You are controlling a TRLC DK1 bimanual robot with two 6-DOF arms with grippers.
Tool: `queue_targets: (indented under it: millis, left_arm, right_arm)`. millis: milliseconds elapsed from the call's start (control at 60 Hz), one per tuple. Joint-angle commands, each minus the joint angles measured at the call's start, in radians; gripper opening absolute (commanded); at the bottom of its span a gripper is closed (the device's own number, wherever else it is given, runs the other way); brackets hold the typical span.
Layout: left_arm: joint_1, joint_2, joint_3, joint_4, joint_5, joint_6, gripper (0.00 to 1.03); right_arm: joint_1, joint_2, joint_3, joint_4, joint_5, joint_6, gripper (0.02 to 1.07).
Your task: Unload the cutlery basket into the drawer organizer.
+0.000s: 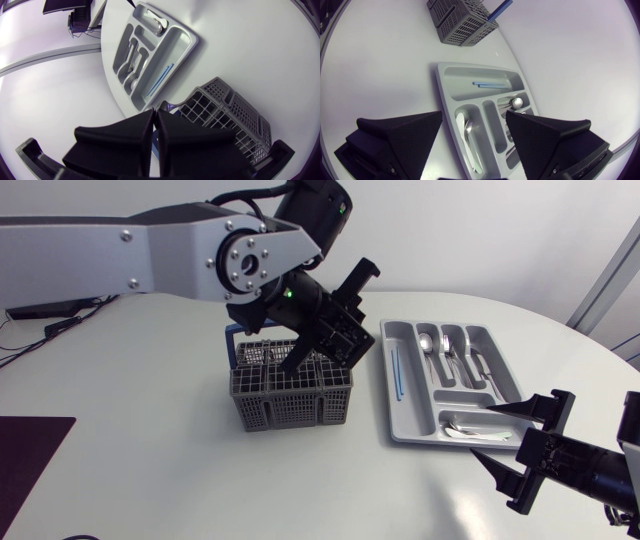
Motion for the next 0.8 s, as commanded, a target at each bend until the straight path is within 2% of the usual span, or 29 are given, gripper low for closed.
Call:
queue_targets:
  millis: [0, 617, 700, 783]
  left_arm:
    - [-0.01, -0.03, 0.002, 0.001, 0.009, 0.038, 0.03]
    - [-0.018, -0.126, -0.047, -0.004, 0.009, 0.036, 0.03]
    - [-0.024, -0.136, -0.038, -0.01, 0.009, -0.01, 0.03]
    - [-0.036, -0.116, 0.009, -0.024, 0.006, -0.151, 0.03]
  right_arm:
    - [0.006, 0.004, -0.017, 0.003, -0.01, 0.013, 0.94]
    - [0.013, -0.037, -0.011, -0.021, -0.011, 0.027, 0.94]
    - [0.016, -0.064, -0.006, -0.018, -0.019, 0.065, 0.94]
    - [0.02, -0.103, -0.002, 0.0, -0.017, 0.139, 0.94]
